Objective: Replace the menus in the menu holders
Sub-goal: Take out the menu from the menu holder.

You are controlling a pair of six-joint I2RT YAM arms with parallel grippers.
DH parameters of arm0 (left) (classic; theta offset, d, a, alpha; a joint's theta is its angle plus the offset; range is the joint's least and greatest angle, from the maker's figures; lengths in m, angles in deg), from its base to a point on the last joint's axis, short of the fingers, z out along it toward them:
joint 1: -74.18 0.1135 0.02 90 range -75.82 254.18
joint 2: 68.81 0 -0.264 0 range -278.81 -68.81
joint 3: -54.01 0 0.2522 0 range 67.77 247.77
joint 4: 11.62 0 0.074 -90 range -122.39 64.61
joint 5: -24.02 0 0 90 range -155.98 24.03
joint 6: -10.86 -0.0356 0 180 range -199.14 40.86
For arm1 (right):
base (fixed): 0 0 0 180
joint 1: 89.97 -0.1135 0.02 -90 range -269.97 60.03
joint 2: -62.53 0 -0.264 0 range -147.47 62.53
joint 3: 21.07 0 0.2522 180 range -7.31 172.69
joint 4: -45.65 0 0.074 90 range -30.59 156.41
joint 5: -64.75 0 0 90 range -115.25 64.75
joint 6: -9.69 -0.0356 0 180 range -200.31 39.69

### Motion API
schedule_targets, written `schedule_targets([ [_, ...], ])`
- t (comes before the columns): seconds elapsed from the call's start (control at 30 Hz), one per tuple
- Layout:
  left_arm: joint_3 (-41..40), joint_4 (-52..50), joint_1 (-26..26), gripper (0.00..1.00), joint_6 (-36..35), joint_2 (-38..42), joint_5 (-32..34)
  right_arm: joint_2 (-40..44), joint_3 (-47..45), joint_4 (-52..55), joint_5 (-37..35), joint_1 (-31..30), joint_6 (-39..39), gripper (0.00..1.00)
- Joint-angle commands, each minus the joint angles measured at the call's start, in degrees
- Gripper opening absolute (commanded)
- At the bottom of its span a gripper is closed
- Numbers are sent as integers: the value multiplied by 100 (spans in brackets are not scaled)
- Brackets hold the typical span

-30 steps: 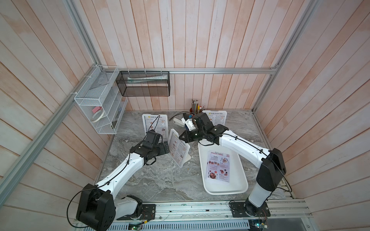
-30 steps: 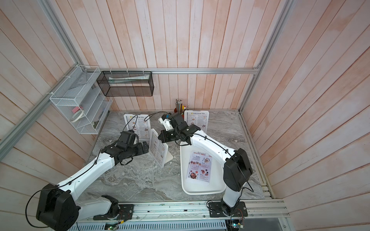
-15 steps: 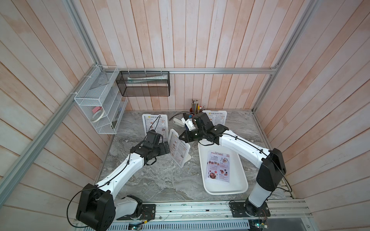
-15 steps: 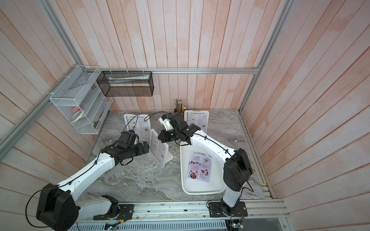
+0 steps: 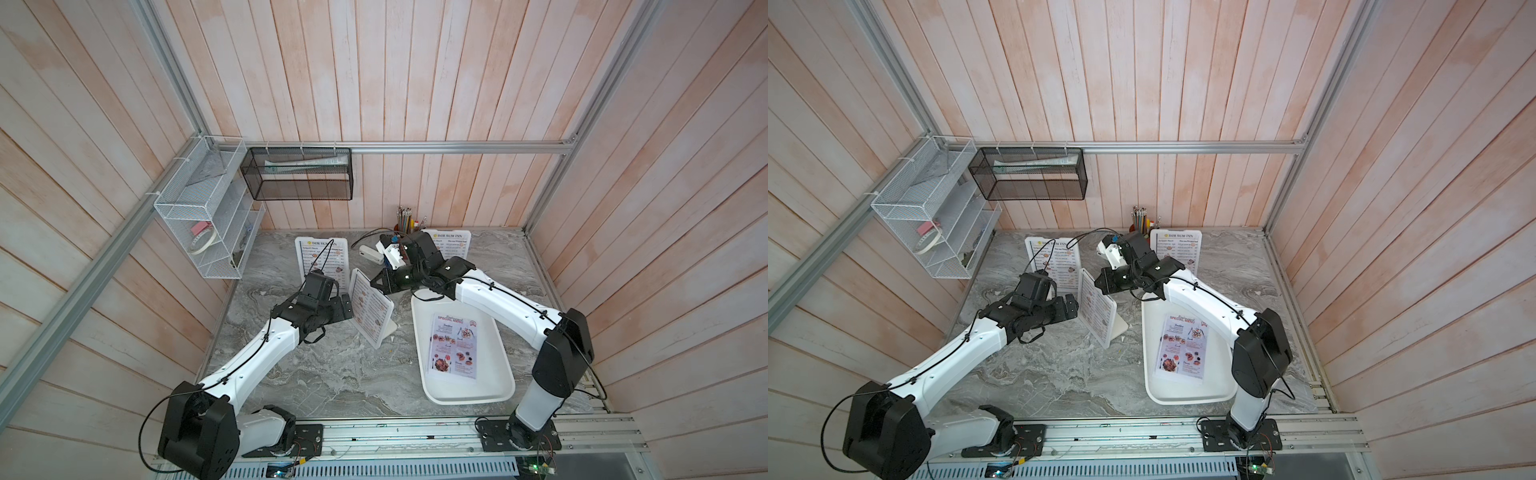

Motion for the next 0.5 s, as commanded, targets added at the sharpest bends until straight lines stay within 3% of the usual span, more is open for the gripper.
schedule_targets([
  [0.0,-10,85,-33,100,40,31,33,191,200,13,-49,-35,2,3],
  [0.47,309,-186,-32,100,-94,143,337,525,872,441,-202,112,222,0],
])
